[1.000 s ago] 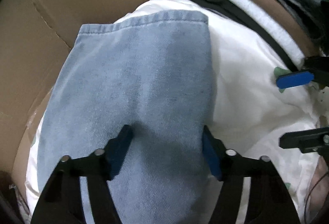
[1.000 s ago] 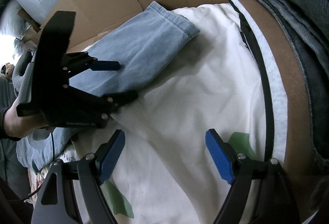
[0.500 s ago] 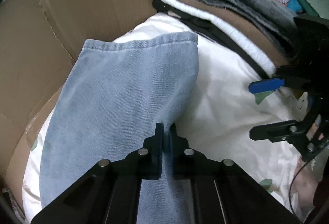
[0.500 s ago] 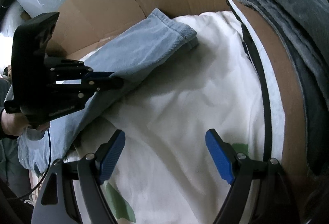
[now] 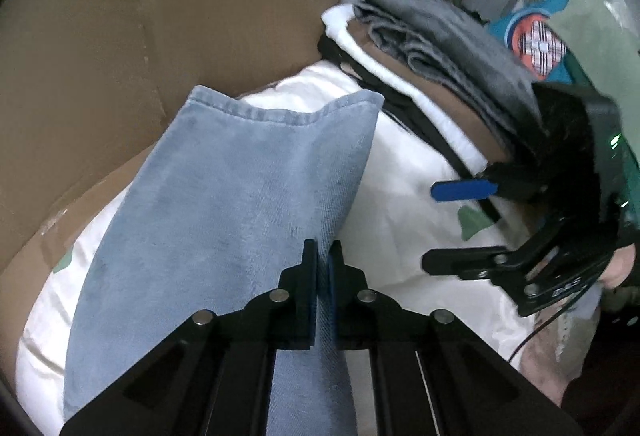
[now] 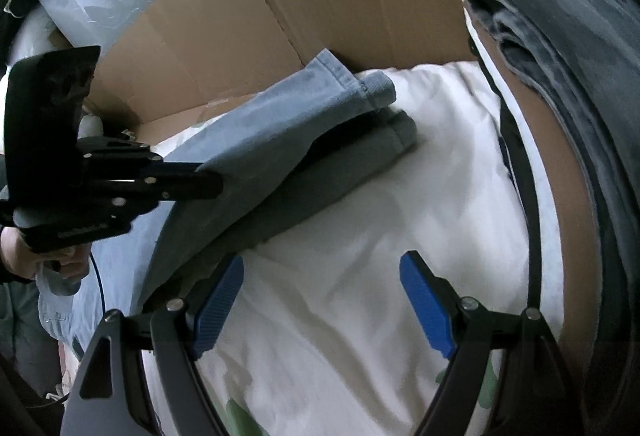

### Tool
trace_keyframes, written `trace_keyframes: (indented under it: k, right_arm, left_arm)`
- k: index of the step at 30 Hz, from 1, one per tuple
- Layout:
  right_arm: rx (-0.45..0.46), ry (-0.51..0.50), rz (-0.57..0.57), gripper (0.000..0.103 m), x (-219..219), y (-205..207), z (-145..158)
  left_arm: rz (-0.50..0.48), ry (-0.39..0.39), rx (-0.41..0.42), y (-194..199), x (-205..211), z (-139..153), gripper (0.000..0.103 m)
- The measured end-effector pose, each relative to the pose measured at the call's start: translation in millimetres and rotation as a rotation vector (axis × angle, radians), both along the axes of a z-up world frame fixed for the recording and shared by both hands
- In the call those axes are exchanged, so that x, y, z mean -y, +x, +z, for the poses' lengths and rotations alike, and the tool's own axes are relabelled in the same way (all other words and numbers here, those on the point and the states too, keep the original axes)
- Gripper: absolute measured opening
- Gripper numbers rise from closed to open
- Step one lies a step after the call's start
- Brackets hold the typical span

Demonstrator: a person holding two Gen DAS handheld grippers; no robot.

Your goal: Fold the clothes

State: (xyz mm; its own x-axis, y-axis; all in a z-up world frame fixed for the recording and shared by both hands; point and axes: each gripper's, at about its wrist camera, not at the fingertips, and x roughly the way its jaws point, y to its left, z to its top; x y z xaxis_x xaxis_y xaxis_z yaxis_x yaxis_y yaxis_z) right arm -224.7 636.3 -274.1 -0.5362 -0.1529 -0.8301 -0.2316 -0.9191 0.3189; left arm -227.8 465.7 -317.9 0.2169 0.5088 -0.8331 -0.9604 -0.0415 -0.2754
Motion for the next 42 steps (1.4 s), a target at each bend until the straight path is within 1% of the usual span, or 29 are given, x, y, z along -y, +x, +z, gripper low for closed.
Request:
trace_keyframes:
  k: [9, 13, 16, 20, 22, 24, 28, 29, 33, 38, 42]
  right_arm:
    - [-0.02, 0.008, 0.016, 0.08, 0.2, -31.6, 0.6]
    - [-0.028, 0.023, 0.033, 0.08, 1.4, -51.2, 2.3]
    - [-0.026, 0.033, 0.051, 0.08, 3.4, -68.6, -2.0]
    - [-0.014, 0.014, 0.073, 0.079, 9.7, -87.0, -13.2]
    - [-0.007, 0.023, 0.087, 0.075, 13.0, -91.2, -19.2]
    - [0.014, 0.042, 0.106, 0.066, 16.3, -90.6, -27.4]
    - [0.057, 0.072, 0.091, 0.063, 12.4, -78.8, -38.3]
    - [0.065, 0.077, 0.086, 0.061, 10.6, -74.8, -40.5]
    - [0.081, 0.09, 0.076, 0.061, 4.5, -61.7, -43.9]
    - [0.108, 0.089, 0.01, 0.061, -14.1, -46.6, -51.2]
    - [0.101, 0.054, -0.034, 0.06, -27.7, -35.3, -49.6]
  left_arm:
    - [0.028, 0.032, 0.033, -11.1, 7.2, 18.4, 0.004]
    - [0.044, 0.039, 0.046, -17.8, 7.3, 21.4, 0.004]
    - [0.056, 0.04, 0.061, -21.7, 7.9, 22.4, 0.004]
    - [0.068, 0.044, 0.071, -25.1, 9.6, 23.8, 0.004]
    - [0.073, 0.043, 0.079, -27.0, 9.8, 23.0, 0.004]
    - [0.076, 0.04, 0.085, -28.3, 9.3, 21.0, 0.004]
    - [0.066, 0.034, 0.095, -27.2, 7.6, 16.5, 0.004]
    - [0.063, 0.031, 0.096, -26.6, 6.8, 14.8, 0.004]
    - [0.048, 0.019, 0.104, -21.1, 2.2, 8.0, 0.004]
    - [0.013, -0.011, 0.099, -6.8, -7.3, -3.7, 0.004]
    - [-0.013, -0.049, 0.092, 5.3, -14.6, -18.4, 0.004]
